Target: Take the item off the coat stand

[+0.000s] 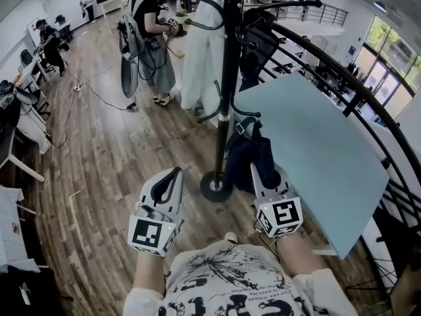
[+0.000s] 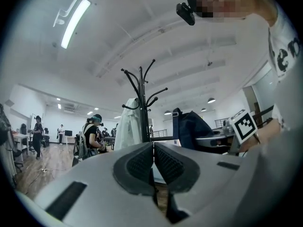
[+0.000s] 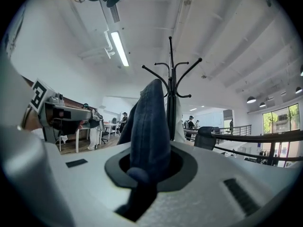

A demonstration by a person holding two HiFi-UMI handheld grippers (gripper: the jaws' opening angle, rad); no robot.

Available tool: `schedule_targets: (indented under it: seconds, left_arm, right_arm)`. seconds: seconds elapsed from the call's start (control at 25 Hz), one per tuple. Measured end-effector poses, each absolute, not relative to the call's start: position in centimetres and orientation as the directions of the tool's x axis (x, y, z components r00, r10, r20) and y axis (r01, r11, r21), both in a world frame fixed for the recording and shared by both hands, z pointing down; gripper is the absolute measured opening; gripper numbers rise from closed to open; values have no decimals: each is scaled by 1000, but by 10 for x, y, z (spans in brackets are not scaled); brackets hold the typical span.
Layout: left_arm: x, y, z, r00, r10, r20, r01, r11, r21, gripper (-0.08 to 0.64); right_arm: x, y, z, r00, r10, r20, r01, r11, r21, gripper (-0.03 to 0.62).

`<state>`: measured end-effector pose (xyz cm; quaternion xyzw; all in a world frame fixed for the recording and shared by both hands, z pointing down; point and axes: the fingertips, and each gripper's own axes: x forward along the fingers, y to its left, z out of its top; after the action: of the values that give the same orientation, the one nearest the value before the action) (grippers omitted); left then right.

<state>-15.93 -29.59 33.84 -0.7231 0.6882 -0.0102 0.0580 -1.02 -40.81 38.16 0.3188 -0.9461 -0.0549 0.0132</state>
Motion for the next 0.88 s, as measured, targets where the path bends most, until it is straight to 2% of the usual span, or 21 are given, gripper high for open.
schedule_targets:
  seconds: [0.88]
  left_arm:
    - [-153, -311, 343, 46, -998, -42, -995, -42, -96, 5]
  right_arm:
    - [-14, -417, 374, -826, -564, -7, -558, 816, 154, 26]
